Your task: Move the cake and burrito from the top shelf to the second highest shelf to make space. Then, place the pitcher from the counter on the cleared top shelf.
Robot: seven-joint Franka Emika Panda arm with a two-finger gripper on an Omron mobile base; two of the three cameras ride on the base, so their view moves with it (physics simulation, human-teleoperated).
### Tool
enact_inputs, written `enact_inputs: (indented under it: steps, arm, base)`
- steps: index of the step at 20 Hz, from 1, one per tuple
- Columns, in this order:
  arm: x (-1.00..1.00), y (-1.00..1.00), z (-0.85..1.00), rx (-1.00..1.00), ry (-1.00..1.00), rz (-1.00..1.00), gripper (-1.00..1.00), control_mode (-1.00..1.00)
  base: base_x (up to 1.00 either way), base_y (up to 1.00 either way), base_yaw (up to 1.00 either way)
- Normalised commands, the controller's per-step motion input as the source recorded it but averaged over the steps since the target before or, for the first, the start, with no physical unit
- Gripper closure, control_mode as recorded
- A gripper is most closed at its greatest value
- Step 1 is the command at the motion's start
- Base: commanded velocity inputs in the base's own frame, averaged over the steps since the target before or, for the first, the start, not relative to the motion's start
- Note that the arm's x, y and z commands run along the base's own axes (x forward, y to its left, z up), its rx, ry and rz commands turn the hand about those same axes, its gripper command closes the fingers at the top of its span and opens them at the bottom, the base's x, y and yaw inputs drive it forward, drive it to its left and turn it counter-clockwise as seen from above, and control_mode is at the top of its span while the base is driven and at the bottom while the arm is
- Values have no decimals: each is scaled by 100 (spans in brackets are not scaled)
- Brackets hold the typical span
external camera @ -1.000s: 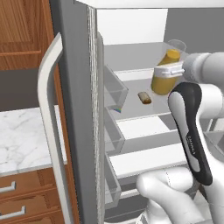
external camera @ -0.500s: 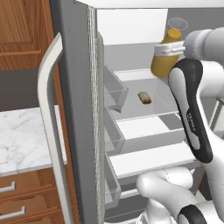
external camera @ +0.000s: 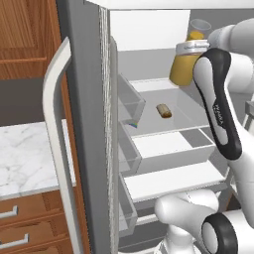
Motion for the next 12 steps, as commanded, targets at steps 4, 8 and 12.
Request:
enact_inputs:
  steps: [4, 8, 12]
  arm:
    - [40, -9, -45, 8, -1, 2, 100, -100]
    - [42, -3, -11, 9, -2, 0, 100, -100]
    - [31, 0, 8, 9, -6, 0, 100, -100]
  base:
    - [0, 0, 0]
    - [0, 0, 0]
    - [0, 0, 0]
